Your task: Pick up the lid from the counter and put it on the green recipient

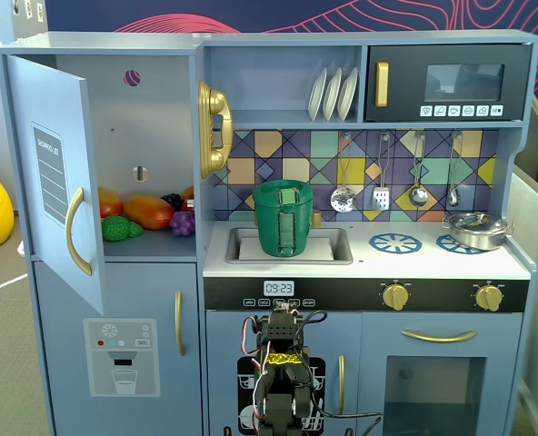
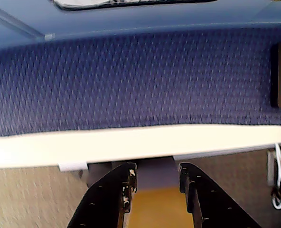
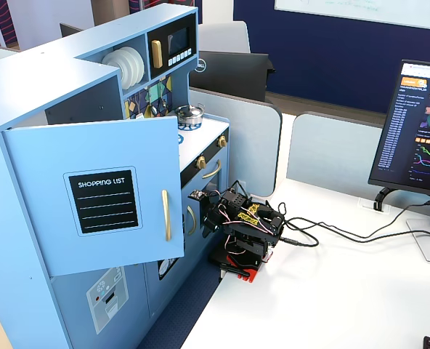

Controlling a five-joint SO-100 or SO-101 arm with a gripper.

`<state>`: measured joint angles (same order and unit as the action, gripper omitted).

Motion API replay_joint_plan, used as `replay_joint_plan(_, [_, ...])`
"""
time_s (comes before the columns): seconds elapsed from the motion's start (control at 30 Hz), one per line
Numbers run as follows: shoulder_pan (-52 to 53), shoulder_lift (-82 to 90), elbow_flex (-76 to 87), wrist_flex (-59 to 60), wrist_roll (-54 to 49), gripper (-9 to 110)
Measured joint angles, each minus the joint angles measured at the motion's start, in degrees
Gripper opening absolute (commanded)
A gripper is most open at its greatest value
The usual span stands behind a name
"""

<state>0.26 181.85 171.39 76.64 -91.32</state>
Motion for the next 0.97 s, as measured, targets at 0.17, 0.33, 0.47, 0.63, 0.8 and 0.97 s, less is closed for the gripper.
replay_joint_plan(0.17, [-1.2, 0.2, -0.2, 1.2, -0.5, 3])
replay_joint_plan(0.33, [-0.9, 0.3, -0.9, 1.2, 2.6, 3])
replay_joint_plan(0.47, [-1.1, 0.3, -0.9, 1.2, 2.7, 4])
replay_joint_plan(0.63, [-1.1, 0.3, -0.9, 1.2, 2.7, 4])
replay_joint_plan(0.8, [-1.1, 0.3, -0.9, 1.2, 2.7, 4])
replay_joint_plan(0.97, [-1.1, 0.3, -0.8, 1.2, 2.7, 4])
